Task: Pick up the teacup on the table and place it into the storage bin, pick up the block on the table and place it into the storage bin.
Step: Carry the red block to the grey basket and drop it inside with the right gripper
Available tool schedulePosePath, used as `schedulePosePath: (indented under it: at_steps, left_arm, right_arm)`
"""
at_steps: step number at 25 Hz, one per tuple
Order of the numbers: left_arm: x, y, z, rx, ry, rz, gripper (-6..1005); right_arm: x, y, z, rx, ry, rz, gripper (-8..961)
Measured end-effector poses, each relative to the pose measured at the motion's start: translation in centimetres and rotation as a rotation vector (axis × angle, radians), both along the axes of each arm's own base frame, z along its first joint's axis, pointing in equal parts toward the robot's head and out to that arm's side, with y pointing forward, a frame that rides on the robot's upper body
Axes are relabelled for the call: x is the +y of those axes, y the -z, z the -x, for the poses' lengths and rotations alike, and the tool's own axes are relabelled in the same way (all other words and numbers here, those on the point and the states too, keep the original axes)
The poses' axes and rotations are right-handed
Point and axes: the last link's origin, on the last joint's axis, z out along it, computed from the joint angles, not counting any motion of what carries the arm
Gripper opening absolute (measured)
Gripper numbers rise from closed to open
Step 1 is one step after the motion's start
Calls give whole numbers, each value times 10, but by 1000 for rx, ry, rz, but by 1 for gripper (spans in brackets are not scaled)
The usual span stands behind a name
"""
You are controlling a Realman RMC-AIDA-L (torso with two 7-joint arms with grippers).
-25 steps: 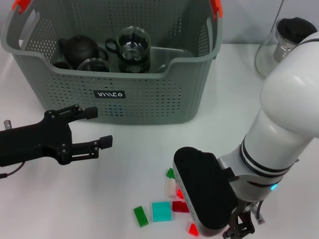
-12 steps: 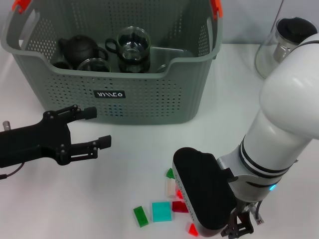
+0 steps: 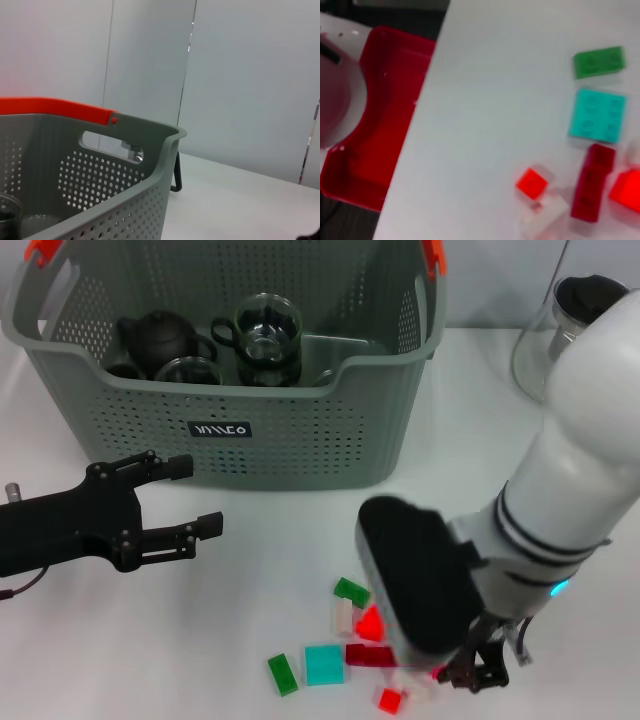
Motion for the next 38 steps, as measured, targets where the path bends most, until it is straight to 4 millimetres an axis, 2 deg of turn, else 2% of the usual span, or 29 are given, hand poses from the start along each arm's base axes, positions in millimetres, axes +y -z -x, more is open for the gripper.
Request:
schedulePosePath:
  at_steps: [1, 5, 9, 13, 17, 21, 29, 31, 38]
  left_arm:
    - [0, 0, 0, 0, 1, 0, 843]
    - [0, -1, 0, -1, 5, 2, 843]
    - [0, -1, -1, 0, 11, 2, 843]
    - [3, -3, -4, 5, 22, -1, 843]
    - [7, -7, -6, 18, 37, -10, 843]
    - [9, -10, -8, 30, 56, -14, 843]
    - [10, -16, -12, 41, 86, -8, 843]
    - [10, -16, -12, 41, 86, -7, 843]
    - [9, -16, -11, 40, 86, -3, 843]
  right_arm:
    - [2, -4, 2, 11, 14, -9, 196]
    - [18, -28, 12, 82, 81, -68, 196]
    - [33, -65, 31, 218, 145, -141, 196]
    - [44, -102, 61, 498, 196, -172, 196]
    - [65, -125, 82, 728, 195, -261, 195]
    - [90, -123, 96, 847, 174, -387, 195]
    - [142, -90, 102, 913, 234, -555, 195]
    - [148, -82, 100, 904, 255, -567, 196]
    - [159, -75, 99, 884, 253, -610, 360]
